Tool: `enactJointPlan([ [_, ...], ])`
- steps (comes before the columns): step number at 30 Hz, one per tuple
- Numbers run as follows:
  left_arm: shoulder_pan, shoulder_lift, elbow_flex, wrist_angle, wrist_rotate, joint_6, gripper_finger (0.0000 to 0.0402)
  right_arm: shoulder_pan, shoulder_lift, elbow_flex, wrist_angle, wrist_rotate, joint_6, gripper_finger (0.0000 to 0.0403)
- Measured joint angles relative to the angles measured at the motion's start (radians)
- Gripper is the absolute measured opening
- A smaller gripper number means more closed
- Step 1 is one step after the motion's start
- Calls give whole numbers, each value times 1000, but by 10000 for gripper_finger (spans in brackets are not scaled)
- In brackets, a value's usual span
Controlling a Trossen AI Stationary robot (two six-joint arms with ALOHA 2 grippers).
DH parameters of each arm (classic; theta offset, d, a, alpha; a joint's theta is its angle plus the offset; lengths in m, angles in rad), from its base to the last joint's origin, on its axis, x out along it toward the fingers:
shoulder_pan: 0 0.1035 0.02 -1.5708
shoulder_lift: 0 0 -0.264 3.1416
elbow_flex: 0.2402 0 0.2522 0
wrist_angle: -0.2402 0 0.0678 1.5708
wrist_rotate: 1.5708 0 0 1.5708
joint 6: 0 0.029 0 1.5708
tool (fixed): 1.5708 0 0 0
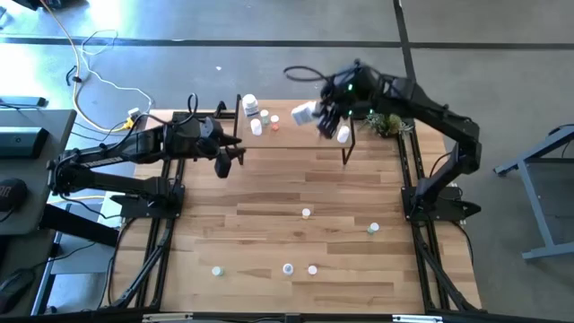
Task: Pick and place medicine bottles onto shelf by color
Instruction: Put the white and blue pill bottle on the shelf
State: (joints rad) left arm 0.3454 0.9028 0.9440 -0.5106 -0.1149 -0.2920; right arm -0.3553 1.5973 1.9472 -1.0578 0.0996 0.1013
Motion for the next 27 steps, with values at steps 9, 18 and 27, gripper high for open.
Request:
enactJointPlan([
  [9, 50, 0, 0, 0, -2, 8, 179, -190, 6, 6, 8, 1, -452, 147],
  [18, 67, 0, 0, 0, -14, 8, 179, -240, 101, 4, -12, 5, -682, 147],
  [27, 67, 0, 0, 0, -56, 8, 179, -225, 157, 3, -99, 7, -679, 147],
])
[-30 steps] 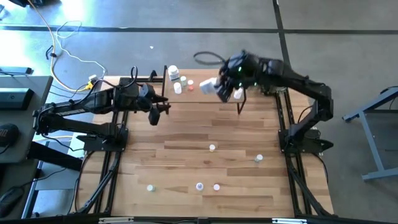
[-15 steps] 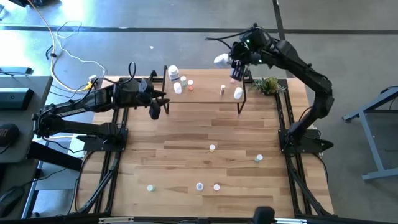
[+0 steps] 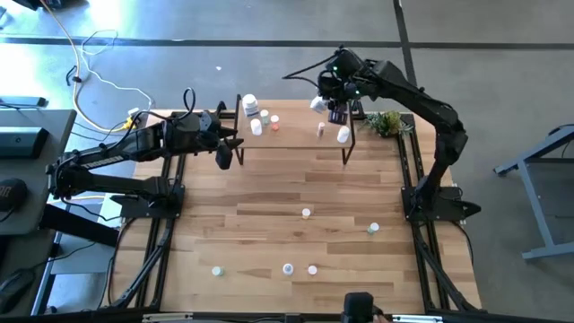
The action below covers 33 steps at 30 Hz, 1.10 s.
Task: Pick and place medicine bottles onto shelf by color
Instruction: Put the white and blue pill bottle on the shelf
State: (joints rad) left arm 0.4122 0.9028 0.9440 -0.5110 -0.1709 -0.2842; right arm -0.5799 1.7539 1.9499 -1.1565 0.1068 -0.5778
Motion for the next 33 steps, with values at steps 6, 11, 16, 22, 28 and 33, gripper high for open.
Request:
enactJointPlan([
  [6, 0, 0, 0, 0, 2, 0, 179, 39, 1, 0, 56, -3, 19, 147],
  [11, 0, 0, 0, 0, 2, 0, 179, 103, -3, 0, 82, -5, 12, 147],
  [16, 0, 0, 0, 0, 3, -1, 179, 169, -3, 0, 81, -10, 18, 152],
  [22, 0, 0, 0, 0, 8, -6, 179, 207, 19, 0, 59, -38, 19, 143],
  [28, 0, 0, 0, 0, 51, -19, 179, 210, 52, -1, 38, -40, -19, 147],
  [33, -1, 0, 0, 0, 59, -27, 179, 202, 78, -1, 36, -40, -85, 147],
])
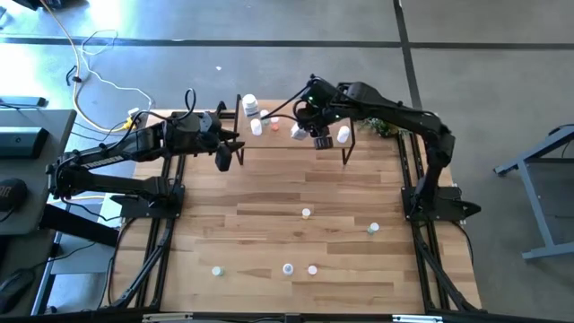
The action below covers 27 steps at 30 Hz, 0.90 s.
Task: Pick and place medicine bottles onto shelf by color
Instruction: Put the white and blue pill bottle on the shelf
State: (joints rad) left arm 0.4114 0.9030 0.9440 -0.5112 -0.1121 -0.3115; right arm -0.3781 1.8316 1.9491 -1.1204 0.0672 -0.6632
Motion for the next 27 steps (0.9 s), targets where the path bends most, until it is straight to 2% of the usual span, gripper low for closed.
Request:
enactJointPlan([
  [11, 0, 0, 0, -1, 25, -18, 179, -1, 39, 1, -31, 27, -19, 147],
  [20, 0, 0, 0, -1, 25, -18, 179, -1, 40, 1, -33, 40, -34, 188],
  [27, 0, 0, 0, -1, 24, -18, 179, 7, 43, 1, -13, 109, -45, 202],
])
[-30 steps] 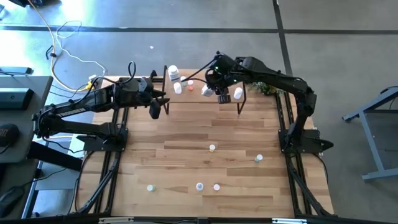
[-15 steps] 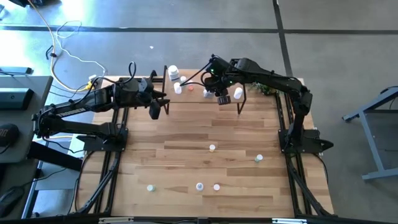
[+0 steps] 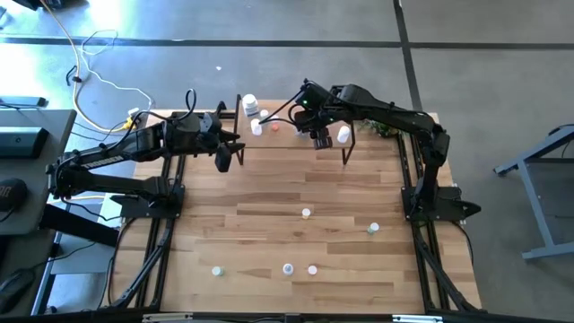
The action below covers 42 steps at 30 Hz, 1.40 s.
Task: Pick and place medicine bottles onto shelf by color
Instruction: Put the white and blue pill bottle on the shelf, then put the transparent pill bottle on the shelf
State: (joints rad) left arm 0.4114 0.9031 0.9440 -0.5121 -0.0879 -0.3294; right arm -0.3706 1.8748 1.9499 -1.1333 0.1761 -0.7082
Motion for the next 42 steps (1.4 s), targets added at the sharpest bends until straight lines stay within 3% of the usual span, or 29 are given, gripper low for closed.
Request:
enactJointPlan([
  [15, 0, 0, 0, 0, -2, 0, 179, 0, 0, 0, 24, -1, 22, 204],
  [21, 0, 0, 0, -26, -2, 21, 179, 8, -1, 58, 22, 3, 117, 204],
  [29, 0, 0, 0, -75, 7, 32, 179, 76, -2, 258, -122, 5, 526, 204],
  [33, 1, 0, 0, -92, 77, 77, 179, 135, -2, 329, -177, -6, 769, 204],
  [42, -28, 0, 0, -159, 237, 116, 179, 295, -3, 295, -241, -9, 1101, 204],
])
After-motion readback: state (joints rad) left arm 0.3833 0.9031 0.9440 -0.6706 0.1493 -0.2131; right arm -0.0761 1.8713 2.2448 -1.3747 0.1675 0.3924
